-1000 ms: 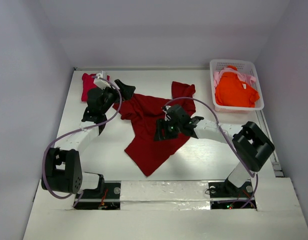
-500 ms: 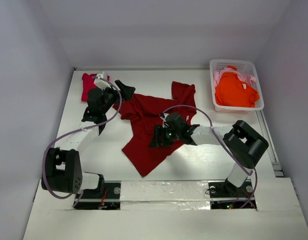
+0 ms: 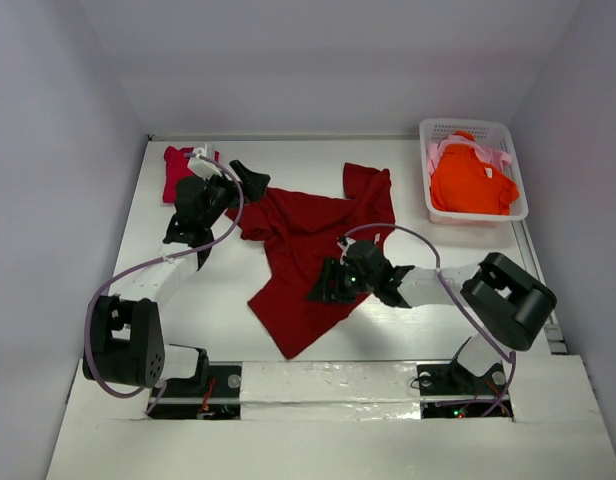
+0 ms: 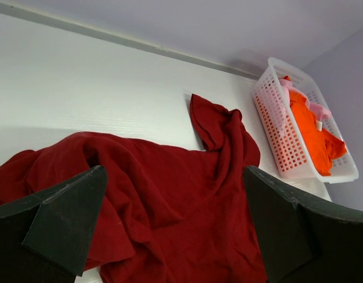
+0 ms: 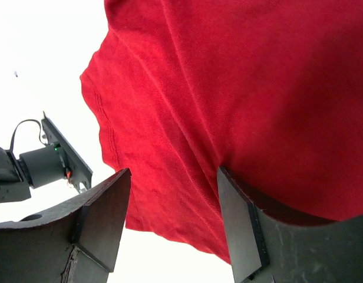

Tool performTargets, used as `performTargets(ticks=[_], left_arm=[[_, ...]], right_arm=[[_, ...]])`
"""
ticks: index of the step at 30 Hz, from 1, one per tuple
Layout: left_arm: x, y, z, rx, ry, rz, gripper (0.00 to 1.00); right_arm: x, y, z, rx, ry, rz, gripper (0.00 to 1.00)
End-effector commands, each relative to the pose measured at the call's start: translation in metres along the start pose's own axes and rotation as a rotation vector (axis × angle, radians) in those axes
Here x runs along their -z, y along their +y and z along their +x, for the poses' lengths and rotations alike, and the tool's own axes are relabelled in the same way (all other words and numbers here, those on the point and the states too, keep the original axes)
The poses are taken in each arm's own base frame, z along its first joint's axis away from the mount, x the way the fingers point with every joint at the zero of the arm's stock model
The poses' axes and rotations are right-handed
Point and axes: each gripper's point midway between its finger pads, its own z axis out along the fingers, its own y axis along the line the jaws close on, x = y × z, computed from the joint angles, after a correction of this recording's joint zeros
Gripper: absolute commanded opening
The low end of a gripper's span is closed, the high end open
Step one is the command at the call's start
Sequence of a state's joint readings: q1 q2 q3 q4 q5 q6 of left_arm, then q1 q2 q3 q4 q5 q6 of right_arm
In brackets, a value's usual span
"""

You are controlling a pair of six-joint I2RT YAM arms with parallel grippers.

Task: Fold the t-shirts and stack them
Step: Flatten the tshirt out

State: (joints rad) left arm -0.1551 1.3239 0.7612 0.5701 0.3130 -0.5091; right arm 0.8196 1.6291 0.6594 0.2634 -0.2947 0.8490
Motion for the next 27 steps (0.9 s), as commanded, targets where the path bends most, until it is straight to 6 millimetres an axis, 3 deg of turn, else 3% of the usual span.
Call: performTargets(ticks=[1, 14, 19, 27], left_arm=[[0.007, -0.015, -0.025, -0.038, -0.075, 0.04, 0.99], [0.006, -0.015, -0.023, -0.033, -0.073, 0.041, 0.99], [0.007, -0.016, -0.024, -0.035, -0.075, 0.046, 0.99], [0.008, -0.018, -0.024, -0.038, -0.071, 0.051, 0.99]], right_arm=[[0.022, -0.074, 0.064, -0.114, 0.136, 0.279, 0.67], [0.076, -0.108, 0.074, -0.174, 0.081, 0.53, 0.69], [0.083, -0.099, 0.073, -0.183, 0.063, 0.51, 0.7], [0.103, -0.097, 0.09, -0.174, 0.096, 0.556, 0.76]])
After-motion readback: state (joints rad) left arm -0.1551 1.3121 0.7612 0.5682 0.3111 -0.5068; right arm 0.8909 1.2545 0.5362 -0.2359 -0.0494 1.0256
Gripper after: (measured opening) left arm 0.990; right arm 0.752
